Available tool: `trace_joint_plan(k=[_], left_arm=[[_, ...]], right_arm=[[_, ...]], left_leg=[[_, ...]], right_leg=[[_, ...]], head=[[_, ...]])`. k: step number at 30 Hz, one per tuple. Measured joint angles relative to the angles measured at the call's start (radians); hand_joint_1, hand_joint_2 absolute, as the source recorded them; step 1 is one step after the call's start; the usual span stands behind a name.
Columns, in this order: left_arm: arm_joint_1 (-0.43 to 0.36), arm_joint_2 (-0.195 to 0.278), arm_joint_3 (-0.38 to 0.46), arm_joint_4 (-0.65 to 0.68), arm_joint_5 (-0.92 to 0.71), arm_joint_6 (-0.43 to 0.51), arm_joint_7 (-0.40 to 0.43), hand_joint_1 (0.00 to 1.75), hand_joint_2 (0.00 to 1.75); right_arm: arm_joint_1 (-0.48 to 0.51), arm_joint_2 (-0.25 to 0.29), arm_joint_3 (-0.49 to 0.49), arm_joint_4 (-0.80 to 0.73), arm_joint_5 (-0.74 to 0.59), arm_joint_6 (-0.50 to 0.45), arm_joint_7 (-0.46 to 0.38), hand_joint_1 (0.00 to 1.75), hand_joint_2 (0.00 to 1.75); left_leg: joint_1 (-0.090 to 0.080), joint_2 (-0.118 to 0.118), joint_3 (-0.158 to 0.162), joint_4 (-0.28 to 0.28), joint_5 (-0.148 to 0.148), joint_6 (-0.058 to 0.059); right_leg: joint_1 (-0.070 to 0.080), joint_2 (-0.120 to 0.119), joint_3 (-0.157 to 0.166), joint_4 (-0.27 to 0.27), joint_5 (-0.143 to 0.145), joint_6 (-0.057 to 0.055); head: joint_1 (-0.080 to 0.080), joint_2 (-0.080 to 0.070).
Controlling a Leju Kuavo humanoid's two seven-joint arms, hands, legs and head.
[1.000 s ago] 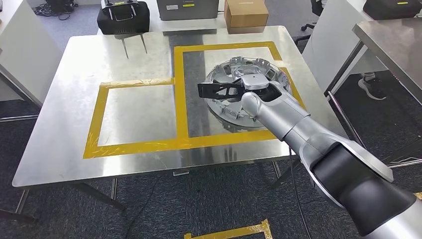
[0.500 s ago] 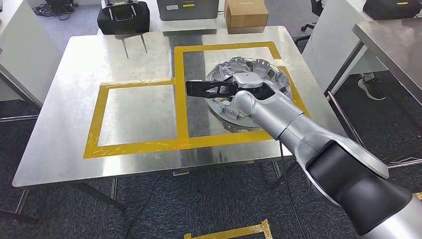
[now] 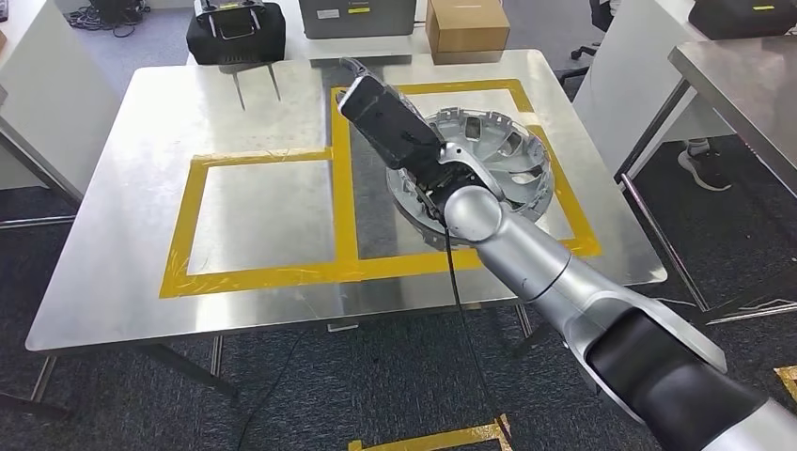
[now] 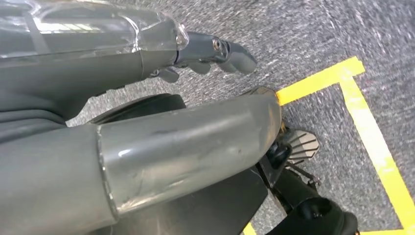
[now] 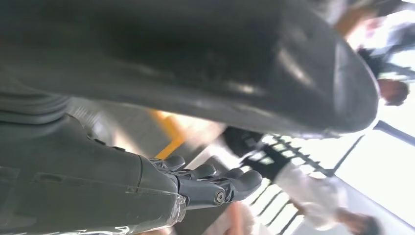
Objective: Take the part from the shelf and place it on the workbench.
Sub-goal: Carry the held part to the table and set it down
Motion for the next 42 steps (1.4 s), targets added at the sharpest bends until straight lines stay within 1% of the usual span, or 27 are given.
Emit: trace_joint_plan(k=[2,4,8,12,17,21,27,29,30,31,32,33,34,35,36,37,38,39,40,41,42], left_arm=[[0.009,0.002,0.000,0.001,0.021,0.007,-0.009,0.00,0.00],[0.016,0.005,0.001,0.002,0.038,0.011,-0.013,0.00,0.00],[0.025,0.012,0.002,0.004,0.061,0.019,-0.015,0.00,0.00],[0.029,0.017,0.003,0.005,0.083,0.026,-0.020,0.00,0.00],[0.031,0.025,0.005,0.006,0.094,0.030,-0.032,0.00,0.00],[0.031,0.029,0.010,0.006,0.094,0.030,-0.032,0.00,0.00],[0.031,0.041,0.011,0.006,0.080,0.032,-0.020,0.00,0.00],[0.030,0.045,0.011,0.006,0.077,0.032,-0.020,0.00,0.00],[0.029,0.047,0.011,0.006,0.076,0.033,-0.020,0.00,0.00],[0.028,0.048,0.010,0.006,0.075,0.033,-0.021,0.00,0.00],[0.027,0.048,0.010,0.006,0.074,0.033,-0.021,0.00,0.00],[0.026,0.048,0.010,0.006,0.073,0.033,-0.021,0.00,0.00],[0.025,0.048,0.010,0.006,0.073,0.034,-0.021,0.00,0.00],[0.025,0.048,0.010,0.006,0.072,0.034,-0.020,0.00,0.00],[0.025,0.048,0.010,0.006,0.071,0.035,-0.020,0.00,0.00],[0.026,0.048,0.010,0.006,0.071,0.036,-0.020,0.00,0.00],[0.026,0.048,0.010,0.006,0.071,0.036,-0.020,0.00,0.00],[0.026,0.048,0.010,0.006,0.071,0.036,-0.020,0.00,0.00],[0.025,0.048,0.010,0.006,0.071,0.036,-0.020,0.00,0.00],[0.025,0.047,0.010,0.006,0.071,0.036,-0.020,0.00,0.00],[0.024,0.046,0.010,0.006,0.071,0.037,-0.020,0.00,0.00]], right_arm=[[0.110,-0.019,-0.023,-0.153,-0.057,-0.027,-0.066,0.00,0.00],[0.221,-0.043,-0.044,-0.316,-0.086,-0.036,-0.118,0.00,0.00],[0.394,-0.084,-0.080,-0.561,-0.095,-0.028,-0.180,0.00,0.00],[0.579,-0.107,-0.110,-0.729,-0.142,0.024,-0.262,0.00,0.00],[0.775,-0.120,-0.131,-0.826,-0.227,0.069,-0.390,0.00,0.00],[0.840,-0.127,-0.137,-0.870,-0.242,0.074,-0.405,0.00,0.00],[0.878,-0.129,-0.137,-0.906,-0.248,0.078,-0.412,0.00,0.00],[0.880,-0.129,-0.137,-0.915,-0.248,0.079,-0.412,0.00,0.00],[0.881,-0.129,-0.137,-0.919,-0.249,0.079,-0.412,0.00,0.00],[0.881,-0.130,-0.138,-0.922,-0.249,0.080,-0.412,0.00,0.00],[0.881,-0.130,-0.138,-0.925,-0.251,0.081,-0.412,0.00,0.00],[0.881,-0.130,-0.139,-0.927,-0.253,0.081,-0.412,0.00,0.00],[0.881,-0.131,-0.139,-0.929,-0.255,0.082,-0.412,0.00,0.00],[0.882,-0.131,-0.139,-0.929,-0.256,0.082,-0.412,0.00,0.00],[0.883,-0.131,-0.140,-0.929,-0.258,0.082,-0.412,0.00,0.00],[0.884,-0.131,-0.140,-0.929,-0.258,0.082,-0.412,0.00,0.00],[0.884,-0.131,-0.140,-0.929,-0.258,0.083,-0.412,0.00,0.00],[0.884,-0.132,-0.141,-0.929,-0.258,0.083,-0.412,0.00,0.00],[0.884,-0.132,-0.143,-0.930,-0.258,0.083,-0.412,0.00,0.00],[0.884,-0.132,-0.147,-0.930,-0.258,0.083,-0.412,0.00,0.00],[0.884,-0.132,-0.151,-0.932,-0.259,0.083,-0.413,0.00,0.00]], left_leg=[[0.000,-0.010,0.001,0.000,0.000,0.000],[0.000,-0.019,0.000,0.000,0.000,0.000],[0.000,-0.027,0.001,0.000,0.000,0.000],[0.000,-0.030,0.002,-0.001,0.000,0.000],[0.000,-0.026,0.002,-0.001,0.000,0.000],[0.000,-0.014,0.002,-0.001,-0.001,0.001],[-0.004,0.002,0.002,0.002,-0.003,0.006],[-0.006,0.005,0.002,0.003,0.001,0.011],[-0.005,0.006,0.002,0.000,0.006,0.016],[-0.002,0.007,0.002,-0.004,0.013,0.021],[0.001,0.008,0.001,-0.009,0.019,0.026],[0.004,0.009,-0.001,-0.013,0.025,0.031],[0.004,0.009,-0.004,-0.014,0.028,0.034],[0.004,0.009,-0.008,-0.013,0.031,0.036],[0.003,0.009,-0.012,-0.012,0.032,0.036],[0.002,0.009,-0.015,-0.010,0.033,0.036],[0.001,0.008,-0.017,-0.007,0.033,0.035],[0.000,0.007,-0.018,-0.005,0.033,0.035],[-0.001,0.006,-0.019,-0.002,0.032,0.033],[-0.003,0.004,-0.021,0.000,0.032,0.030],[-0.003,0.003,-0.025,0.002,0.032,0.026]], right_leg=[[0.001,-0.007,0.003,-0.001,-0.002,-0.001],[0.001,-0.013,0.006,-0.002,-0.004,-0.001],[0.000,-0.019,0.009,-0.004,-0.006,0.001],[0.000,-0.022,0.013,-0.007,-0.007,0.003],[0.000,-0.021,0.014,-0.007,-0.007,0.003],[-0.001,-0.015,0.014,-0.008,-0.006,0.004],[-0.005,-0.006,0.013,-0.010,0.000,0.013],[-0.007,-0.004,0.013,-0.012,0.006,0.018],[-0.007,-0.002,0.013,-0.013,0.008,0.021],[-0.007,0.000,0.010,-0.010,0.003,0.024],[-0.007,0.001,0.002,0.008,-0.014,0.026],[-0.007,0.003,-0.014,0.045,-0.042,0.029],[-0.008,0.003,-0.037,0.104,-0.079,0.031],[-0.009,0.003,-0.064,0.176,-0.116,0.032],[-0.010,0.003,-0.088,0.238,-0.139,0.033],[-0.010,0.003,-0.099,0.273,-0.144,0.033],[-0.010,0.003,-0.093,0.270,-0.128,0.031],[-0.010,0.003,-0.069,0.228,-0.095,0.028],[-0.009,0.003,-0.036,0.162,-0.059,0.022],[-0.006,0.004,-0.002,0.097,-0.034,0.016],[-0.004,0.004,0.023,0.046,-0.018,0.009]], head=[[0.000,0.000],[0.002,0.000],[0.003,0.000],[0.003,0.000],[0.004,0.000],[0.003,0.000],[0.001,0.000],[0.000,0.000],[-0.001,0.000],[-0.002,0.000],[0.000,0.000],[0.004,0.000],[0.009,0.000],[0.014,0.000],[0.017,0.000],[0.019,0.000],[0.020,0.000],[0.023,0.000],[0.025,0.000],[0.025,0.000],[0.024,0.000]])
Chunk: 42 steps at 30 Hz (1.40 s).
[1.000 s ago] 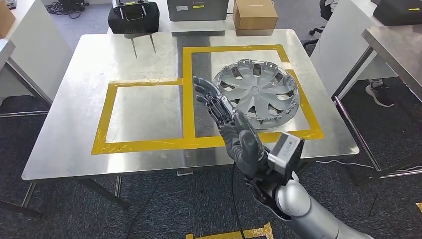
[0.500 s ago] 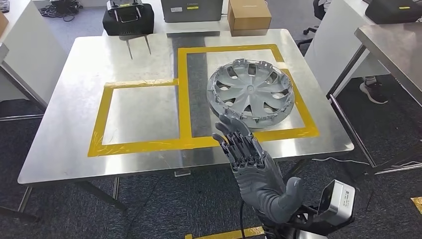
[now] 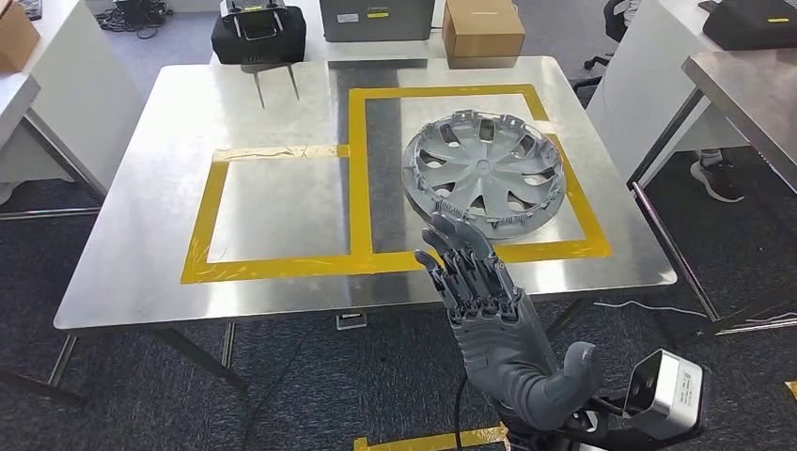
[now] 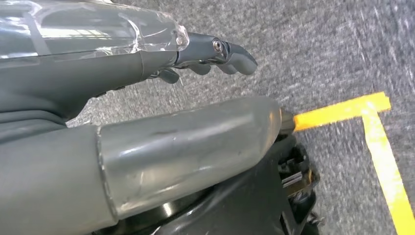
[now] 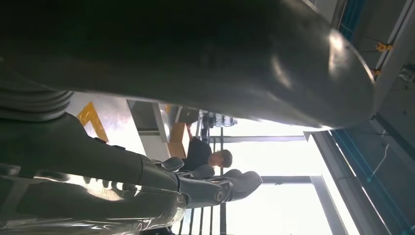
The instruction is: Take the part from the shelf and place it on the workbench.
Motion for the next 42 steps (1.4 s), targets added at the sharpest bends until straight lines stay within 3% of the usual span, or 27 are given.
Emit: trace_joint_plan(k=[3,5,6,8,10,11,12,13,15,16,19,20,21,24,25,26,27,29,31,32,34,35,36,39,40,41,42], left_arm=[[-0.001,-0.001,0.000,0.000,0.000,0.002,0.001,0.00,0.00],[-0.002,-0.001,0.000,0.000,0.000,0.002,0.002,0.00,0.00],[-0.002,-0.001,0.000,0.000,0.000,0.002,0.004,0.00,0.00],[-0.003,-0.001,0.000,0.000,0.000,0.002,0.007,0.00,0.00],[-0.003,-0.001,0.000,0.000,0.000,0.002,0.008,0.00,0.00],[-0.003,-0.001,0.000,0.000,0.000,0.002,0.008,0.00,0.00],[-0.003,0.000,0.000,0.000,0.000,0.002,0.008,0.00,0.00],[-0.004,0.000,0.000,0.000,0.000,0.002,0.008,0.00,0.00],[-0.006,-0.001,0.000,-0.001,0.000,0.002,0.008,0.00,0.00],[-0.007,-0.002,0.000,-0.002,0.000,0.002,0.008,0.00,0.00],[-0.008,-0.002,0.000,-0.003,0.000,0.002,0.009,0.00,0.00],[-0.009,-0.002,0.000,-0.003,0.001,0.003,0.010,0.00,0.00],[-0.010,-0.002,0.000,-0.003,0.002,0.003,0.010,0.00,0.00],[-0.011,-0.003,0.000,-0.003,0.004,0.004,0.010,0.00,0.00],[-0.011,-0.003,0.000,-0.003,0.005,0.004,0.010,0.00,0.00],[-0.010,-0.003,0.000,-0.003,0.006,0.004,0.010,0.00,0.00],[-0.010,-0.002,0.000,-0.003,0.007,0.004,0.010,0.00,0.00],[-0.010,-0.003,0.000,-0.003,0.009,0.004,0.010,0.00,0.00],[-0.011,-0.004,0.000,-0.004,0.012,0.003,0.010,0.00,0.00],[-0.011,-0.005,0.000,-0.005,0.012,0.003,0.011,0.00,0.00],[-0.010,-0.004,0.000,-0.005,0.013,0.002,0.012,0.00,0.00],[-0.009,-0.003,0.000,-0.005,0.013,0.002,0.013,0.00,0.00],[-0.008,-0.002,0.000,-0.005,0.014,0.002,0.015,0.00,0.00],[-0.008,0.003,0.000,-0.005,0.015,0.002,0.018,0.00,0.00],[-0.008,0.005,0.000,-0.005,0.016,0.002,0.019,0.00,0.00],[-0.008,0.007,0.000,-0.005,0.016,0.002,0.021,0.00,0.00],[-0.008,0.009,0.000,-0.005,0.016,0.002,0.024,0.00,0.00]], right_arm=[[0.000,0.000,-0.012,-0.008,-0.004,-0.003,-0.002,0.00,0.00],[0.000,-0.001,-0.018,-0.013,-0.007,-0.005,-0.002,0.00,0.00],[0.000,-0.001,-0.022,-0.015,-0.008,-0.006,-0.003,0.00,0.00],[0.002,-0.001,-0.029,-0.017,-0.009,-0.006,-0.003,0.00,0.00],[0.004,-0.001,-0.032,-0.017,-0.009,-0.006,-0.003,0.00,0.00],[0.005,-0.001,-0.034,-0.017,-0.009,-0.006,-0.003,0.00,0.00],[0.006,-0.001,-0.035,-0.017,-0.010,-0.006,-0.003,0.00,0.00],[0.006,-0.001,-0.036,-0.017,-0.010,-0.006,-0.003,0.00,0.00],[0.006,-0.001,-0.038,-0.018,-0.010,-0.006,-0.003,0.00,0.00],[0.006,-0.001,-0.038,-0.019,-0.010,-0.006,-0.003,0.00,0.00],[0.008,-0.001,-0.042,-0.023,-0.010,-0.006,-0.004,0.00,0.00],[0.009,-0.001,-0.045,-0.023,-0.010,-0.006,-0.004,0.00,0.00],[0.011,-0.001,-0.048,-0.023,-0.010,-0.007,-0.004,0.00,0.00],[0.018,-0.001,-0.055,-0.024,-0.011,-0.011,-0.009,0.00,0.00],[0.020,-0.001,-0.056,-0.024,-0.011,-0.012,-0.011,0.00,0.00],[0.022,-0.001,-0.057,-0.024,-0.011,-0.014,-0.012,0.00,0.00],[0.024,-0.001,-0.057,-0.025,-0.010,-0.015,-0.014,0.00,0.00],[0.026,-0.001,-0.059,-0.026,-0.006,-0.021,-0.019,0.00,0.00],[0.029,-0.001,-0.061,-0.033,0.001,-0.031,-0.028,0.00,0.00],[0.033,-0.001,-0.061,-0.037,0.005,-0.037,-0.032,0.00,0.00],[0.040,-0.001,-0.061,-0.042,0.008,-0.047,-0.039,0.00,0.00],[0.043,-0.001,-0.061,-0.042,0.008,-0.053,-0.042,0.00,0.00],[0.047,0.000,-0.062,-0.042,0.006,-0.059,-0.047,0.00,0.00],[0.063,0.000,-0.063,-0.042,-0.001,-0.081,-0.066,0.00,0.00],[0.068,0.001,-0.065,-0.042,-0.004,-0.087,-0.072,0.00,0.00],[0.073,0.001,-0.068,-0.042,-0.006,-0.093,-0.078,0.00,0.00],[0.077,0.001,-0.071,-0.042,-0.007,-0.097,-0.082,0.00,0.00]], left_leg=[[0.001,-0.002,-0.011,0.002,0.009,-0.020],[0.002,0.000,-0.022,0.018,-0.010,-0.031],[0.003,0.001,-0.036,0.049,-0.038,-0.036],[0.010,0.002,-0.082,0.163,-0.116,-0.048],[0.018,0.002,-0.113,0.261,-0.156,-0.058],[0.022,0.003,-0.107,0.264,-0.147,-0.062],[0.026,0.004,-0.083,0.231,-0.120,-0.066],[0.031,0.005,-0.044,0.169,-0.088,-0.070],[0.033,0.003,0.023,0.053,-0.055,-0.073],[0.032,0.001,0.035,0.025,-0.052,-0.069],[0.029,-0.002,0.017,0.022,-0.039,-0.045],[0.028,-0.001,0.008,0.023,-0.030,-0.035],[0.028,0.000,-0.002,0.021,-0.019,-0.026],[0.020,0.001,-0.043,0.022,0.016,-0.009],[0.015,0.001,-0.059,0.023,0.028,-0.007],[0.010,0.001,-0.074,0.023,0.039,-0.005],[0.004,0.001,-0.088,0.024,0.049,-0.003],[-0.005,0.000,-0.109,0.024,0.069,-0.001],[-0.010,-0.001,-0.120,0.024,0.086,-0.005],[-0.009,-0.001,-0.123,0.023,0.095,-0.009],[-0.004,0.000,-0.127,0.021,0.109,-0.020],[-0.002,0.001,-0.131,0.025,0.102,-0.026],[-0.001,0.001,-0.140,0.042,0.076,-0.032],[0.010,0.002,-0.183,0.194,-0.072,-0.053],[0.014,0.002,-0.193,0.253,-0.098,-0.060],[0.019,0.003,-0.192,0.292,-0.097,-0.067],[0.023,0.003,-0.177,0.302,-0.073,-0.073]], right_leg=[[0.006,0.000,0.012,-0.043,0.007,-0.013],[0.002,-0.003,0.012,-0.063,0.014,-0.022],[-0.001,-0.005,0.010,-0.074,0.019,-0.028],[-0.003,-0.007,-0.002,-0.079,0.028,-0.034],[-0.004,-0.008,-0.019,-0.073,0.037,-0.032],[-0.006,-0.008,-0.029,-0.067,0.041,-0.030],[-0.007,-0.008,-0.040,-0.060,0.044,-0.026],[-0.010,-0.008,-0.050,-0.051,0.047,-0.022],[-0.010,-0.006,-0.067,-0.037,0.054,-0.011],[-0.009,-0.005,-0.072,-0.033,0.059,-0.004],[-0.011,-0.001,-0.079,-0.034,0.077,0.017],[-0.012,0.000,-0.085,-0.028,0.065,0.022],[-0.013,0.001,-0.093,-0.005,0.035,0.026],[-0.013,0.000,-0.133,0.165,-0.113,0.029],[-0.012,0.000,-0.138,0.218,-0.136,0.027],[-0.010,0.000,-0.131,0.244,-0.136,0.022],[-0.006,0.000,-0.108,0.236,-0.117,0.014],[0.011,0.001,-0.016,0.123,-0.068,-0.016],[0.027,-0.001,0.080,-0.023,-0.062,-0.047],[0.033,-0.002,0.105,-0.067,-0.068,-0.055],[0.037,-0.003,0.111,-0.096,-0.060,-0.057],[0.035,-0.004,0.107,-0.101,-0.048,-0.057],[0.033,-0.006,0.100,-0.107,-0.035,-0.057],[0.027,-0.010,0.059,-0.108,0.001,-0.056],[0.026,-0.010,0.042,-0.104,0.012,-0.053],[0.023,-0.011,0.023,-0.099,0.023,-0.049],[0.019,-0.011,0.002,-0.090,0.032,-0.044]], head=[[-0.002,0.000],[-0.005,0.000],[-0.011,0.000],[-0.024,0.000],[-0.031,0.000],[-0.033,0.000],[-0.035,0.000],[-0.037,0.000],[-0.042,0.000],[-0.043,0.000],[-0.042,0.000],[-0.041,0.000],[-0.039,0.000],[-0.024,0.000],[-0.018,0.000],[-0.013,0.000],[-0.009,0.000],[-0.003,0.000],[-0.005,0.000],[-0.007,0.000],[-0.005,0.000],[-0.002,0.000],[-0.003,0.000],[-0.020,0.000],[-0.024,0.000],[-0.026,0.000],[-0.028,0.000]])
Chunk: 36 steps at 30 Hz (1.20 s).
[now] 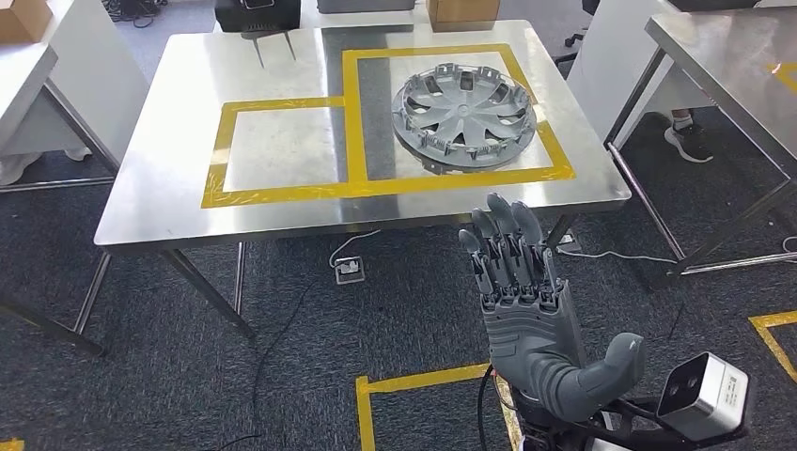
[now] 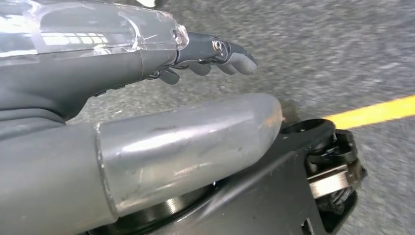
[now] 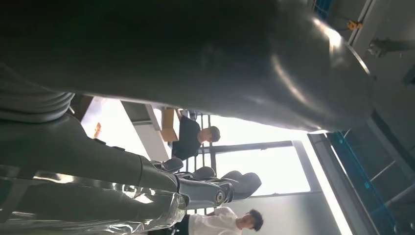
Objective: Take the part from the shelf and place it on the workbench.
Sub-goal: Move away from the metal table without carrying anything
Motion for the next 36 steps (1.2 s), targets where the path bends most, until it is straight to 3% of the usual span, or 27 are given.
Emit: trace_joint_plan(k=[2,4,6,8,9,10,12,13,14,15,16,18,20,22,24,26,28,29,30,31,32,33,35,36], left_arm=[[-0.001,0.005,0.000,0.000,-0.001,0.000,0.006,0.00,0.00],[-0.003,0.009,0.000,0.000,-0.004,0.000,0.009,0.00,0.00],[-0.005,0.014,0.000,-0.001,-0.006,0.002,0.010,0.00,0.00],[-0.005,0.019,0.000,0.000,-0.006,0.004,0.010,0.00,0.00],[-0.005,0.021,0.000,0.000,-0.006,0.006,0.009,0.00,0.00],[-0.006,0.022,0.000,0.000,-0.006,0.007,0.007,0.00,0.00],[-0.007,0.024,0.000,0.000,-0.006,0.011,0.002,0.00,0.00],[-0.006,0.025,0.000,0.000,-0.006,0.013,0.000,0.00,0.00],[-0.006,0.025,0.000,0.000,-0.006,0.015,-0.002,0.00,0.00],[-0.006,0.026,0.000,0.000,-0.006,0.016,-0.004,0.00,0.00],[-0.006,0.026,0.000,0.000,-0.006,0.017,-0.004,0.00,0.00],[-0.006,0.026,0.000,-0.001,-0.005,0.020,-0.006,0.00,0.00],[-0.006,0.025,0.000,-0.004,-0.002,0.025,-0.010,0.00,0.00],[-0.006,0.025,0.000,-0.006,0.001,0.030,-0.013,0.00,0.00],[-0.005,0.026,0.001,-0.007,0.002,0.035,-0.014,0.00,0.00],[-0.005,0.027,0.001,-0.008,0.001,0.039,-0.016,0.00,0.00],[-0.005,0.027,0.001,-0.009,0.001,0.041,-0.018,0.00,0.00],[-0.005,0.027,0.001,-0.009,0.001,0.041,-0.019,0.00,0.00],[-0.005,0.027,0.001,-0.009,0.001,0.042,-0.019,0.00,0.00],[-0.004,0.028,0.001,-0.009,0.001,0.042,-0.020,0.00,0.00],[-0.004,0.029,0.001,-0.009,0.001,0.042,-0.020,0.00,0.00],[-0.005,0.031,0.001,-0.009,0.001,0.042,-0.020,0.00,0.00],[-0.006,0.034,0.001,-0.009,0.001,0.042,-0.020,0.00,0.00],[-0.005,0.036,0.001,-0.009,0.001,0.042,-0.021,0.00,0.00]], right_arm=[[0.007,0.000,-0.008,0.000,-0.001,-0.007,-0.007,0.00,0.00],[0.013,0.001,-0.013,-0.001,-0.004,-0.011,-0.013,0.00,0.00],[0.019,0.001,-0.020,0.000,-0.012,-0.015,-0.019,0.00,0.00],[0.028,0.002,-0.027,0.004,-0.022,-0.021,-0.024,0.00,0.00],[0.032,0.002,-0.030,0.007,-0.025,-0.026,-0.025,0.00,0.00],[0.036,0.002,-0.034,0.012,-0.027,-0.035,-0.026,0.00,0.00],[0.038,0.002,-0.039,0.032,-0.027,-0.063,-0.022,0.00,0.00],[0.038,0.002,-0.042,0.050,-0.029,-0.077,-0.020,0.00,0.00],[0.039,0.003,-0.045,0.074,-0.032,-0.088,-0.021,0.00,0.00],[0.040,0.003,-0.048,0.099,-0.038,-0.093,-0.025,0.00,0.00],[0.040,0.003,-0.052,0.125,-0.045,-0.094,-0.030,0.00,0.00],[0.035,0.003,-0.059,0.172,-0.070,-0.092,-0.032,0.00,0.00],[0.023,0.004,-0.065,0.237,-0.118,-0.079,-0.026,0.00,0.00],[0.007,0.006,-0.067,0.341,-0.177,-0.050,-0.030,0.00,0.00],[-0.013,0.015,-0.067,0.474,-0.230,-0.008,-0.045,0.00,0.00],[-0.041,0.031,-0.066,0.630,-0.279,0.048,-0.067,0.00,0.00],[-0.064,0.050,-0.066,0.796,-0.321,0.105,-0.084,0.00,0.00],[-0.071,0.059,-0.066,0.873,-0.335,0.127,-0.089,0.00,0.00],[-0.076,0.069,-0.065,0.943,-0.345,0.143,-0.092,0.00,0.00],[-0.082,0.078,-0.064,1.008,-0.352,0.154,-0.095,0.00,0.00],[-0.090,0.087,-0.063,1.070,-0.355,0.160,-0.097,0.00,0.00],[-0.099,0.097,-0.062,1.129,-0.357,0.164,-0.099,0.00,0.00],[-0.116,0.114,-0.061,1.235,-0.359,0.167,-0.104,0.00,0.00],[-0.121,0.121,-0.061,1.276,-0.359,0.168,-0.106,0.00,0.00]], left_leg=[[0.010,0.001,0.077,-0.078,0.059,-0.013],[0.012,0.000,0.167,-0.208,0.051,-0.015],[0.006,-0.003,0.199,-0.270,0.024,0.002],[0.005,-0.003,0.186,-0.274,0.037,0.026],[0.005,-0.003,0.176,-0.274,0.047,0.037],[0.005,-0.002,0.163,-0.276,0.060,0.046],[0.002,-0.002,0.134,-0.275,0.085,0.056],[-0.001,-0.002,0.117,-0.274,0.098,0.059],[-0.004,-0.002,0.100,-0.274,0.111,0.060],[-0.008,-0.002,0.083,-0.273,0.124,0.060],[-0.012,-0.002,0.067,-0.273,0.136,0.060],[-0.019,-0.002,0.042,-0.273,0.159,0.058],[-0.019,0.001,0.030,-0.276,0.180,0.050],[-0.013,0.006,0.026,-0.287,0.203,0.037],[-0.010,0.005,0.017,-0.284,0.195,0.026],[-0.010,0.002,-0.010,-0.215,0.114,0.019],[-0.010,0.001,-0.040,-0.091,0.022,0.012],[-0.010,0.001,-0.047,-0.039,0.007,0.009],[-0.009,0.001,-0.040,-0.012,0.016,0.007],[-0.009,0.002,-0.018,-0.016,0.043,0.005],[-0.008,0.001,0.021,-0.055,0.074,0.006],[-0.007,-0.001,0.068,-0.117,0.086,0.009],[-0.011,-0.007,0.149,-0.238,0.074,0.019],[-0.013,-0.009,0.166,-0.270,0.062,0.023]], right_leg=[[-0.010,0.000,-0.042,0.026,0.013,0.012],[-0.014,0.000,-0.074,0.054,0.021,0.025],[-0.015,0.001,-0.087,0.065,0.034,0.038],[-0.018,0.002,-0.094,0.066,0.039,0.051],[-0.020,0.003,-0.100,0.077,0.018,0.056],[-0.022,0.004,-0.109,0.107,-0.022,0.061],[-0.023,0.005,-0.131,0.218,-0.127,0.068],[-0.023,0.005,-0.138,0.279,-0.161,0.069],[-0.023,0.006,-0.138,0.322,-0.171,0.068],[-0.022,0.006,-0.125,0.337,-0.157,0.065],[-0.021,0.006,-0.097,0.317,-0.128,0.059],[-0.013,0.007,0.000,0.189,-0.086,0.037],[-0.003,0.008,0.091,0.046,-0.096,0.020],[0.006,0.009,0.116,-0.012,-0.098,0.015],[0.004,0.005,0.104,-0.026,-0.069,0.008],[-0.001,-0.002,0.081,-0.033,-0.041,-0.001],[0.000,-0.005,0.048,-0.025,-0.022,-0.005],[0.000,-0.008,0.030,-0.018,-0.014,-0.003],[0.000,-0.011,0.011,-0.010,-0.007,-0.001],[0.000,-0.014,-0.008,0.000,-0.002,0.001],[-0.001,-0.015,-0.026,0.012,0.002,0.003],[-0.001,-0.015,-0.043,0.024,0.006,0.006],[-0.002,-0.016,-0.065,0.044,0.013,0.015],[-0.003,-0.016,-0.071,0.048,0.019,0.020]], head=[[-0.003,0.000],[-0.010,0.000],[-0.012,0.000],[-0.012,0.000],[-0.011,0.000],[-0.008,0.000],[0.004,0.000],[0.010,0.000],[0.016,0.000],[0.022,0.000],[0.027,0.000],[0.034,0.000],[0.033,0.000],[0.035,0.000],[0.039,0.000],[0.028,0.000],[0.010,0.000],[0.005,0.000],[0.002,0.000],[0.000,0.000],[-0.002,0.000],[-0.003,0.000],[-0.003,0.000],[-0.002,0.000]])
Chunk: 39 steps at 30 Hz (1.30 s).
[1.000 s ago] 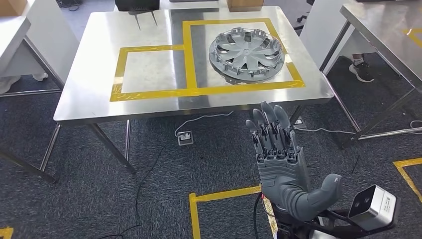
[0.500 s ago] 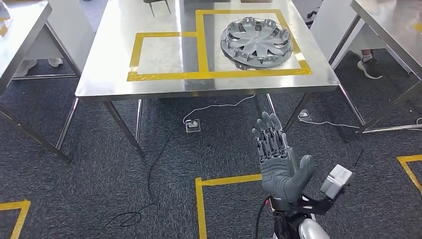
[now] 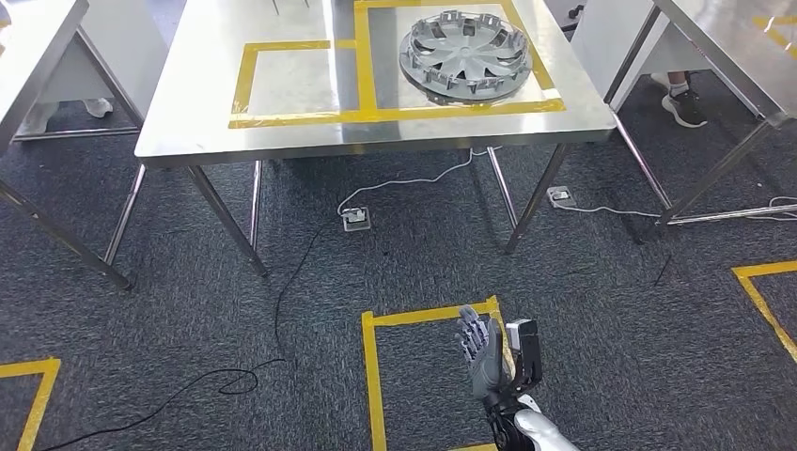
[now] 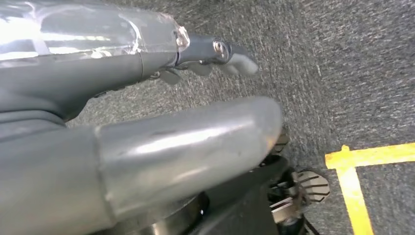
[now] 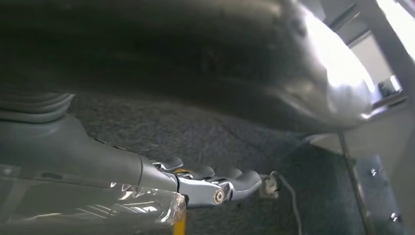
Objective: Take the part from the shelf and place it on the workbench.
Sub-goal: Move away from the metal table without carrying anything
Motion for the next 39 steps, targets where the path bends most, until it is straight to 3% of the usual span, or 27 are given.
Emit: trace_joint_plan(k=[2,3,5,7,8,9,10,12,14,16,18,19,20,22,23,24,25,26,27,29,30,32,34,36,38,39], left_arm=[[0.002,0.000,0.000,0.000,0.000,0.000,0.000,0.00,0.00],[0.002,0.000,0.000,0.000,0.000,0.000,0.000,0.00,0.00],[0.002,0.001,0.000,0.000,0.000,0.001,0.000,0.00,0.00],[0.001,0.001,0.000,-0.002,0.000,0.001,0.001,0.00,0.00],[0.001,0.001,0.000,-0.002,0.000,0.001,0.002,0.00,0.00],[0.001,0.001,0.000,-0.003,-0.001,0.000,0.004,0.00,0.00],[0.001,0.000,0.000,-0.003,-0.001,0.000,0.008,0.00,0.00],[0.001,0.000,0.000,-0.003,0.001,-0.002,0.016,0.00,0.00],[0.001,-0.002,0.000,-0.003,0.005,-0.004,0.018,0.00,0.00],[0.001,-0.006,0.000,-0.004,0.009,-0.004,0.010,0.00,0.00],[0.002,-0.012,0.000,-0.005,0.013,-0.005,-0.001,0.00,0.00],[0.003,-0.015,0.001,-0.005,0.015,-0.006,-0.003,0.00,0.00],[0.004,-0.018,0.001,-0.005,0.016,-0.007,-0.004,0.00,0.00],[0.004,-0.023,0.001,-0.005,0.017,-0.010,0.002,0.00,0.00],[0.004,-0.026,0.001,-0.005,0.017,-0.012,0.008,0.00,0.00],[0.004,-0.029,0.001,-0.005,0.017,-0.016,0.017,0.00,0.00],[0.004,-0.031,0.001,-0.005,0.016,-0.019,0.027,0.00,0.00],[0.004,-0.033,0.001,-0.005,0.014,-0.023,0.037,0.00,0.00],[0.004,-0.035,0.001,-0.005,0.011,-0.026,0.045,0.00,0.00],[0.004,-0.037,0.001,-0.005,0.004,-0.031,0.058,0.00,0.00],[0.004,-0.038,0.001,-0.005,0.001,-0.034,0.064,0.00,0.00],[0.004,-0.043,0.001,-0.005,-0.009,-0.040,0.077,0.00,0.00],[0.002,-0.048,0.001,-0.005,-0.019,-0.043,0.088,0.00,0.00],[0.004,-0.051,0.000,-0.005,-0.027,-0.044,0.096,0.00,0.00],[0.007,-0.050,0.000,-0.004,-0.030,-0.043,0.098,0.00,0.00],[0.008,-0.049,0.000,-0.003,-0.031,-0.042,0.098,0.00,0.00]], right_arm=[[-0.007,0.008,0.000,0.060,0.000,0.001,-0.002,0.00,0.00],[-0.010,0.013,0.001,0.087,0.000,0.002,-0.002,0.00,0.00],[-0.019,0.020,0.002,0.138,-0.003,0.002,0.003,0.00,0.00],[-0.023,0.026,0.002,0.185,-0.012,0.002,0.023,0.00,0.00],[-0.023,0.029,0.002,0.206,-0.017,0.003,0.040,0.00,0.00],[-0.023,0.032,0.003,0.230,-0.020,0.004,0.058,0.00,0.00],[-0.023,0.035,0.003,0.254,-0.024,0.006,0.077,0.00,0.00],[-0.021,0.043,0.004,0.303,-0.028,0.009,0.117,0.00,0.00],[-0.019,0.049,0.004,0.341,-0.030,0.009,0.168,0.00,0.00],[-0.013,0.054,0.005,0.375,-0.030,0.004,0.230,0.00,0.00],[0.000,0.060,0.006,0.407,-0.029,-0.004,0.290,0.00,0.00],[0.006,0.062,0.006,0.421,-0.029,-0.007,0.316,0.00,0.00],[0.010,0.064,0.007,0.432,-0.028,-0.009,0.336,0.00,0.00],[0.012,0.066,0.012,0.453,-0.025,-0.010,0.362,0.00,0.00],[0.013,0.068,0.016,0.462,-0.024,-0.010,0.370,0.00,0.00],[0.014,0.069,0.020,0.470,-0.023,-0.010,0.375,0.00,0.00],[0.015,0.071,0.024,0.476,-0.022,-0.010,0.379,0.00,0.00],[0.016,0.073,0.027,0.481,-0.021,-0.010,0.380,0.00,0.00],[0.016,0.075,0.030,0.486,-0.021,-0.009,0.380,0.00,0.00],[0.013,0.079,0.033,0.492,-0.019,-0.010,0.384,0.00,0.00],[0.012,0.081,0.035,0.494,-0.019,-0.011,0.387,0.00,0.00],[0.010,0.081,0.042,0.500,-0.019,-0.015,0.400,0.00,0.00],[0.013,0.081,0.050,0.507,-0.021,-0.020,0.418,0.00,0.00],[0.010,0.082,0.055,0.511,-0.024,-0.025,0.437,0.00,0.00],[0.006,0.081,0.060,0.514,-0.028,-0.028,0.449,0.00,0.00],[0.008,0.081,0.062,0.516,-0.029,-0.029,0.453,0.00,0.00]], left_leg=[[-0.001,0.001,0.004,-0.019,0.004,0.008],[0.002,0.002,0.001,-0.026,0.011,0.014],[0.009,0.006,-0.010,-0.037,0.026,0.030],[0.009,0.009,-0.029,-0.036,0.041,0.038],[0.009,0.010,-0.039,-0.035,0.049,0.038],[0.010,0.011,-0.050,-0.033,0.057,0.036],[0.011,0.012,-0.062,-0.030,0.064,0.033],[0.013,0.012,-0.084,-0.023,0.077,0.025],[0.012,0.011,-0.097,-0.018,0.088,0.014],[0.012,0.012,-0.104,-0.018,0.101,-0.001],[0.014,0.014,-0.111,-0.016,0.103,-0.014],[0.016,0.014,-0.119,0.001,0.082,-0.017],[0.017,0.014,-0.131,0.035,0.045,-0.019],[0.019,0.013,-0.167,0.156,-0.049,-0.020],[0.019,0.012,-0.181,0.216,-0.076,-0.020],[0.019,0.010,-0.184,0.254,-0.081,-0.019],[0.018,0.008,-0.171,0.257,-0.065,-0.017],[0.018,0.000,-0.139,0.222,-0.039,-0.013],[0.017,-0.025,-0.094,0.158,-0.014,-0.006],[0.018,-0.079,-0.011,0.035,0.003,0.006],[0.018,-0.095,0.009,0.001,0.000,0.010],[0.017,-0.076,0.015,-0.017,-0.004,0.014],[0.019,-0.045,0.012,-0.026,0.002,0.025],[0.020,-0.010,0.006,-0.032,0.010,0.034],[0.018,0.026,-0.002,-0.031,0.015,0.035],[0.017,0.043,-0.006,-0.031,0.017,0.034]], right_leg=[[-0.002,0.003,-0.007,0.001,0.011,0.011],[-0.003,0.008,-0.013,0.006,0.001,0.018],[-0.006,0.018,-0.034,0.069,-0.067,0.031],[-0.012,0.022,-0.060,0.195,-0.157,0.043],[-0.015,0.022,-0.066,0.249,-0.179,0.047],[-0.018,0.022,-0.060,0.275,-0.177,0.051],[-0.022,0.022,-0.039,0.267,-0.156,0.054],[-0.028,0.022,0.045,0.159,-0.101,0.055],[-0.027,0.024,0.135,0.020,-0.094,0.048],[-0.022,0.026,0.164,-0.041,-0.110,0.036],[-0.021,0.026,0.157,-0.050,-0.102,0.020],[-0.021,0.026,0.152,-0.053,-0.093,0.012],[-0.020,0.027,0.145,-0.055,-0.084,0.003],[-0.015,0.035,0.125,-0.053,-0.068,-0.007],[-0.011,0.040,0.115,-0.050,-0.061,-0.010],[-0.007,0.047,0.104,-0.047,-0.055,-0.011],[-0.005,0.056,0.094,-0.043,-0.050,-0.010],[-0.003,0.067,0.084,-0.038,-0.046,-0.009],[-0.003,0.077,0.075,-0.031,-0.043,-0.007],[-0.002,0.098,0.059,-0.017,-0.038,0.000],[-0.004,0.109,0.053,-0.012,-0.035,0.005],[-0.005,0.134,0.041,-0.009,-0.025,0.020],[-0.004,0.112,0.024,0.011,-0.038,0.032],[-0.005,0.059,-0.015,0.099,-0.098,0.042],[-0.011,0.037,-0.065,0.227,-0.163,0.053],[-0.013,0.033,-0.074,0.263,-0.175,0.057]], head=[[0.000,0.000],[0.000,0.000],[0.007,0.000],[0.018,0.000],[0.022,0.000],[0.025,0.000],[0.028,0.000],[0.036,0.000],[0.044,0.000],[0.044,0.000],[0.038,0.000],[0.033,0.000],[0.025,0.000],[0.008,0.000],[0.002,0.000],[-0.001,0.000],[-0.003,0.000],[-0.003,0.000],[-0.004,0.000],[-0.004,0.000],[-0.004,0.000],[-0.005,0.000],[-0.002,0.000],[0.011,0.000],[0.022,0.000],[0.024,0.000]])
